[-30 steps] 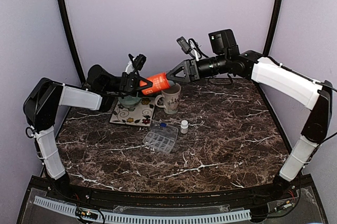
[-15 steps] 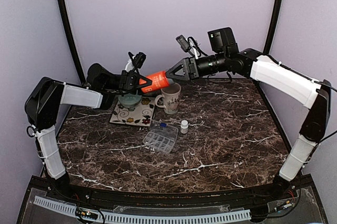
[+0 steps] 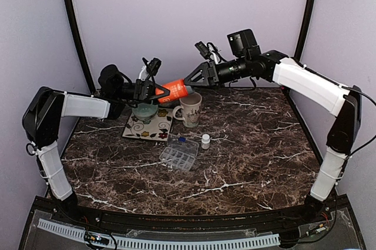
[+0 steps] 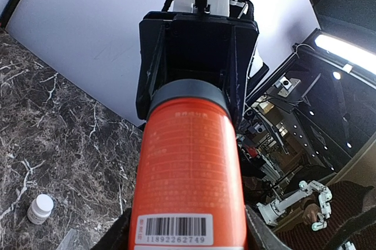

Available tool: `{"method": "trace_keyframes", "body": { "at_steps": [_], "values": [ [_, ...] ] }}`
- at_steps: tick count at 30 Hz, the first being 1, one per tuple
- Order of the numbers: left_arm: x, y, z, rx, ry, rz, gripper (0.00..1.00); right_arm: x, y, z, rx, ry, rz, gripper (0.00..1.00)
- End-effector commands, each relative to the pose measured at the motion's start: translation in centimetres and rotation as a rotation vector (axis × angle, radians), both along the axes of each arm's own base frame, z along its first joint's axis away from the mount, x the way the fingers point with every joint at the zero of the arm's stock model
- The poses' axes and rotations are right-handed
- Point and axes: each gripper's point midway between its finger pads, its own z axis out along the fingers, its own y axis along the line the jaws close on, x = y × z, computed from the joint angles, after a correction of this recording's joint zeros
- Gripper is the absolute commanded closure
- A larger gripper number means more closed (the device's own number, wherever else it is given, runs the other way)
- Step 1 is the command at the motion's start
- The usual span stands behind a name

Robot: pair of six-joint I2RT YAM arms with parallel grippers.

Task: Sort the pills into containers
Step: Screw the lid of the pill bottle onto the pill bottle.

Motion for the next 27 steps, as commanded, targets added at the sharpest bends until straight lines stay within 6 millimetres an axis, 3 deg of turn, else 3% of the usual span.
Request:
{"method": "trace_keyframes", "body": {
  "at_steps": [1, 11, 27],
  "values": [
    [-0.7, -0.1, 5.1, -0.056, -0.226, 0.088, 1.00, -0.6, 1.4, -0.1, 0.004, 0.079, 0.022, 0.83],
    [-0.4, -0.2, 6.2, -0.016, -0.410, 0.261, 1.00, 0.4, 1.6, -1.7, -0.017, 0.209, -0.017, 0.85],
    [-1.9, -1.7, 7.7, 0.166, -0.915, 0.618, 0.99, 0.1, 1.5, -2.7, -0.005, 0.329, -0.027, 0.91]
  ]
}}
